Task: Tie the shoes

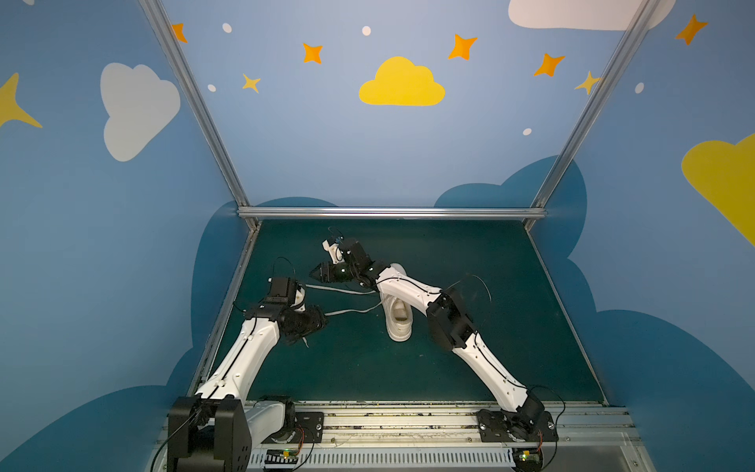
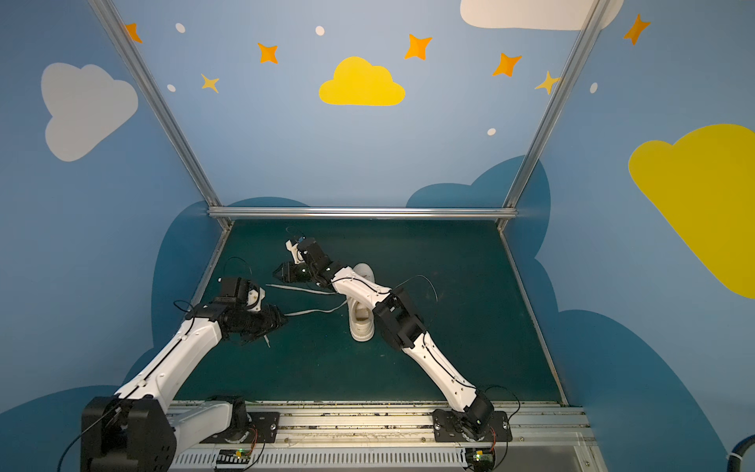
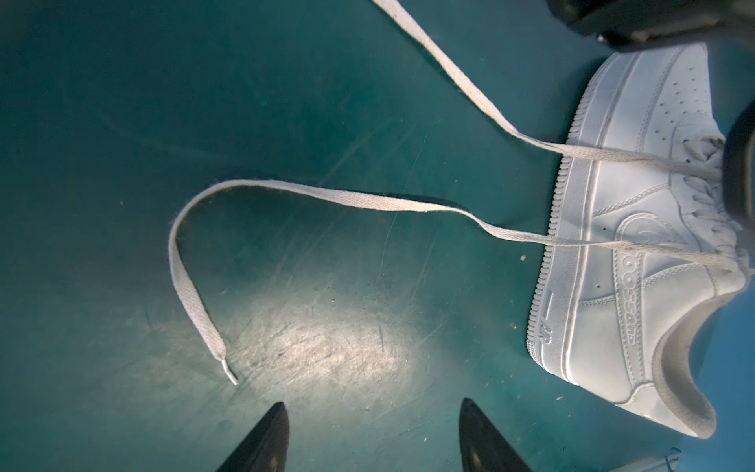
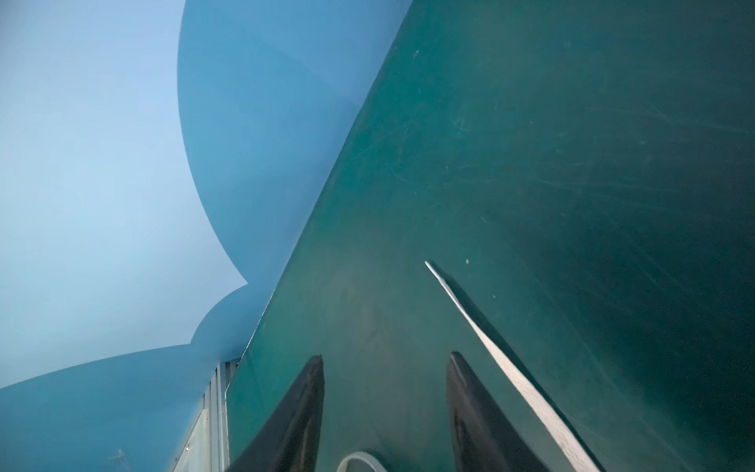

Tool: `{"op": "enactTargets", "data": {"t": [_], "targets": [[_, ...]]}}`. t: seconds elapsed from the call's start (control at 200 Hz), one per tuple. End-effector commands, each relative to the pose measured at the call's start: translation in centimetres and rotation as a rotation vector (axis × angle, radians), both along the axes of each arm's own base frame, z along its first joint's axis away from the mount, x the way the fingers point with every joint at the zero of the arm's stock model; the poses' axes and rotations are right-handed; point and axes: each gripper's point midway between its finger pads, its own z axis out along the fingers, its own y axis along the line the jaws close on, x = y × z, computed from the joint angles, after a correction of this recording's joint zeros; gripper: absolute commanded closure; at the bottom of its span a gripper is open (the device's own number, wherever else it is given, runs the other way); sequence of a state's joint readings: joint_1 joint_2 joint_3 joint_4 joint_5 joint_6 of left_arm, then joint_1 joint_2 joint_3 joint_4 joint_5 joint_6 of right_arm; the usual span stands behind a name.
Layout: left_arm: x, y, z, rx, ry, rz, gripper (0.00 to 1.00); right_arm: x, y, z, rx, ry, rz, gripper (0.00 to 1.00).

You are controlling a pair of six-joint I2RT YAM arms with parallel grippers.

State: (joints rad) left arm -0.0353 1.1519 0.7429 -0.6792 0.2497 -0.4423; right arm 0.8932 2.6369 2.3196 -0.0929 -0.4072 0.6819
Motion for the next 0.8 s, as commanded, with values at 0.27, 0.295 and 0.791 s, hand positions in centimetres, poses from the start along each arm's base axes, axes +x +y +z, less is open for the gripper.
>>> {"op": "enactTargets", "data": {"t": [0.27, 0.295, 0.791], "targets": [[1.0, 2.8, -0.9, 0.217, 0.083, -0.006, 0.36, 1.5, -6.8, 8.5, -0.003, -0.140, -0.079, 0.51], [1.2, 2.9, -1.2, 0.221, 0.092, -0.003, 0.36, 1.5, -7.4, 8.8, -0.009, -0.145, -0.085, 0.51], [5.5, 6.2, -3.8, 0.421, 0.151, 0.053, 0.51, 1.5, -20.7, 13.5, -0.057, -0.227, -0.212, 0.51]]}}
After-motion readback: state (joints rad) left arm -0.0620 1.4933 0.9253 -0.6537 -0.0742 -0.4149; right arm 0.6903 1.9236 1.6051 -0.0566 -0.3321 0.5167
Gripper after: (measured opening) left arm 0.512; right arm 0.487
